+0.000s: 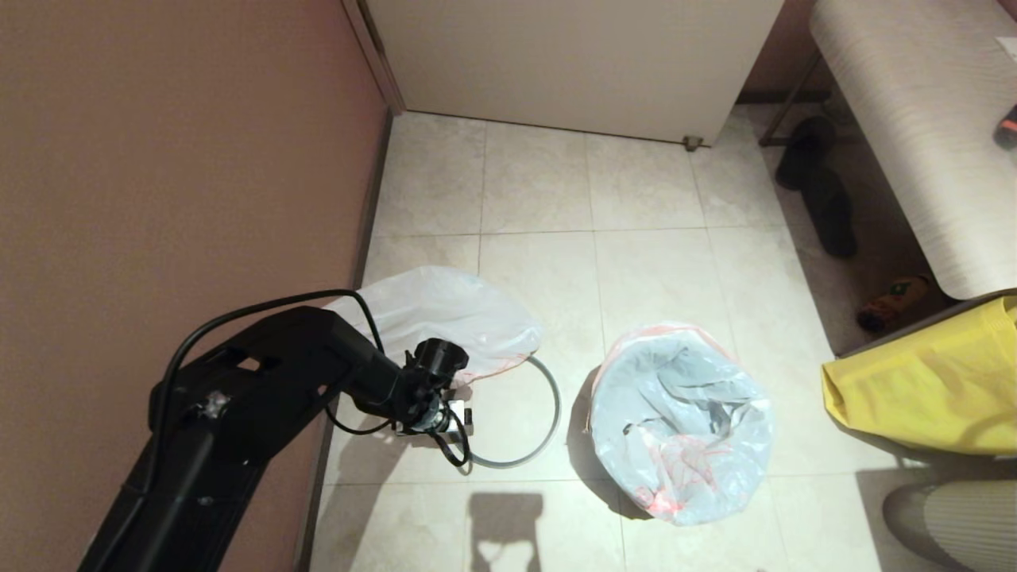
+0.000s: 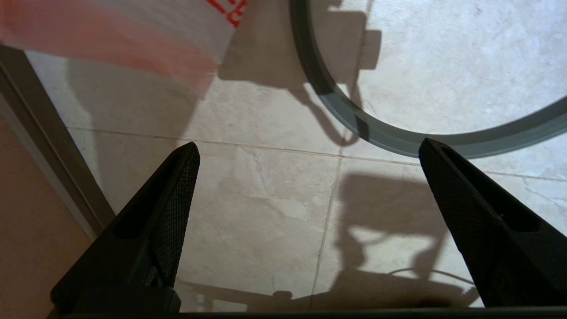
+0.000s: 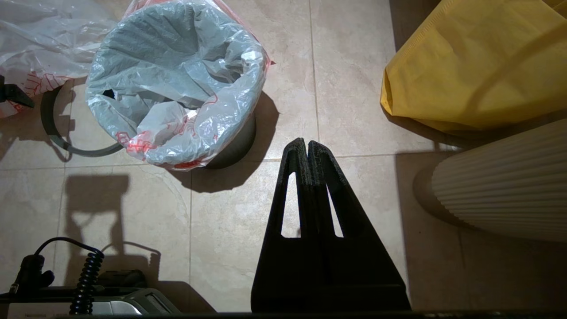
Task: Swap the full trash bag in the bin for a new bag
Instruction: Place the trash can ring on the trash can
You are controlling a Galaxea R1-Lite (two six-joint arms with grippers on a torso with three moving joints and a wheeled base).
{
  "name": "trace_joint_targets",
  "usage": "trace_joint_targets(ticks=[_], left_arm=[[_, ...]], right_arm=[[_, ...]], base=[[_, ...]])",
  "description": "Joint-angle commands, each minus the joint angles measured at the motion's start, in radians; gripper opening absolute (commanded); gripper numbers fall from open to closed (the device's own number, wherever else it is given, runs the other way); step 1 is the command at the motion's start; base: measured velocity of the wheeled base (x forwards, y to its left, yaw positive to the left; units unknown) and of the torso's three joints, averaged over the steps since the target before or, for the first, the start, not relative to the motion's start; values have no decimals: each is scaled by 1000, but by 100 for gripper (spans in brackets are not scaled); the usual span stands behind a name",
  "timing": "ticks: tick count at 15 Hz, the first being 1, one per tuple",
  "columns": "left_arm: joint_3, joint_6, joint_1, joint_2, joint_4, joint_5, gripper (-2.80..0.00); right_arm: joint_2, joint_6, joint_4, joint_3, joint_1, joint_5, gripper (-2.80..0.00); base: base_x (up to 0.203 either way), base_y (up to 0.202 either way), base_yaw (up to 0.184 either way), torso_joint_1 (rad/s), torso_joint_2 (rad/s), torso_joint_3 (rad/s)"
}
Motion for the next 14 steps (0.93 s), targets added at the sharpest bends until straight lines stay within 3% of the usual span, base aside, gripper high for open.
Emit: trace_joint_targets(ticks=[1, 4, 6, 7, 9, 14], left_arm=[[-109, -4, -9, 53, 73, 2, 0], [-341, -1, 3, 192, 226, -4, 0], [-470, 18, 27, 279, 317, -42, 0], [-482, 69, 44, 289, 344, -114, 0], [-478, 107, 60, 293, 359, -207, 0], [-467, 158, 76, 328, 356, -225, 0]], right_arm=[[0, 0, 0, 0, 0, 0, -280], [0, 0, 0, 0, 0, 0, -280], [0, 0, 0, 0, 0, 0, -280], [0, 0, 0, 0, 0, 0, -280], [0, 0, 0, 0, 0, 0, -280], [0, 0, 0, 0, 0, 0, -280]], base=[[0, 0, 0, 0, 0, 0], [0, 0, 0, 0, 0, 0], [0, 0, 0, 0, 0, 0], [0, 0, 0, 0, 0, 0], [0, 0, 0, 0, 0, 0], [0, 0, 0, 0, 0, 0]])
